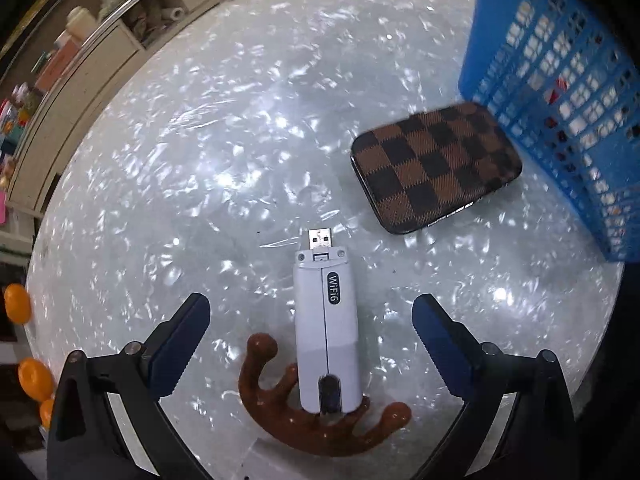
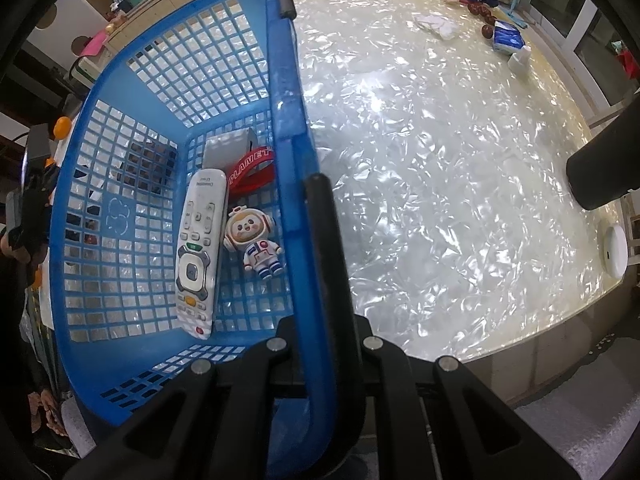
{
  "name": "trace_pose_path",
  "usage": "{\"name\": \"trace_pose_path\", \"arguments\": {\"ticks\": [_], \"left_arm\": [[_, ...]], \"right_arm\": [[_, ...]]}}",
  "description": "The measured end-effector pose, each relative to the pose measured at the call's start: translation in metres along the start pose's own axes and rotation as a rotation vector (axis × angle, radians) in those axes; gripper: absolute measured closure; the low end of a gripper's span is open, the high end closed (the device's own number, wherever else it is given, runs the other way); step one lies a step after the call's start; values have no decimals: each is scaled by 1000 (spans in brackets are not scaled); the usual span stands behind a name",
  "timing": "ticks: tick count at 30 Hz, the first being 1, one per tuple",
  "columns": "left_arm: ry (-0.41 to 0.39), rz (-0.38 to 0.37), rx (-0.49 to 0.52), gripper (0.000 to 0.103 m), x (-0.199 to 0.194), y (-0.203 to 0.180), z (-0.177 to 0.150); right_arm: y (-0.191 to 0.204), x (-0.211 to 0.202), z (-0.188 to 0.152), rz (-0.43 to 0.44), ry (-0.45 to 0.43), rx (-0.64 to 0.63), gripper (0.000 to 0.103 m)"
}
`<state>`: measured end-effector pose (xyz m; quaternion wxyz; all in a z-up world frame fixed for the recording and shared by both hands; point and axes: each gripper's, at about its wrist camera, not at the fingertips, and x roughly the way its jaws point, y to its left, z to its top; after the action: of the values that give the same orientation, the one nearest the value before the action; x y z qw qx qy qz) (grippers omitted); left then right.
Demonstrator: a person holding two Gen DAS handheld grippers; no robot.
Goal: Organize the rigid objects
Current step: 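Close the left tool on the white WiFi USB dongle, then carry the dongle over the basket and open the left tool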
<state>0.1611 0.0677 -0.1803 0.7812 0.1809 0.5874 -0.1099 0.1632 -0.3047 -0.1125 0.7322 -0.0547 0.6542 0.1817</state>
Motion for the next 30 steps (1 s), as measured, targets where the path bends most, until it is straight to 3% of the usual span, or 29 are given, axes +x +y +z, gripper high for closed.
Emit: {"name": "trace_pose_path", "arguments": {"ticks": [1, 7, 9, 11, 13, 15, 19, 26, 30], "left_arm": [[7, 4, 7, 7, 3, 0, 1], [17, -148, -59, 33, 6, 16, 8], [36, -152, -60, 40, 5, 18, 6], [39, -157, -59, 52, 2, 17, 3], [43, -156, -79, 70, 0, 15, -1], [80, -165, -122, 70, -2, 14, -6], [73, -163, -156, 70, -6, 8, -18], [71, -66, -305, 70, -28, -1, -29], [31, -29, -308, 70, -56, -5, -23]], "right_arm": [[0, 0, 0, 0, 0, 2, 95], [0, 1, 0, 3, 0, 7, 95], [1, 1, -1, 4, 0, 6, 95], [0, 2, -1, 4, -1, 7, 95], [0, 3, 0, 5, 0, 9, 95], [0, 5, 0, 8, 2, 9, 95], [0, 6, 1, 9, 2, 9, 95], [0, 6, 1, 12, 1, 12, 95], [1, 6, 1, 13, -3, 14, 96]]}}
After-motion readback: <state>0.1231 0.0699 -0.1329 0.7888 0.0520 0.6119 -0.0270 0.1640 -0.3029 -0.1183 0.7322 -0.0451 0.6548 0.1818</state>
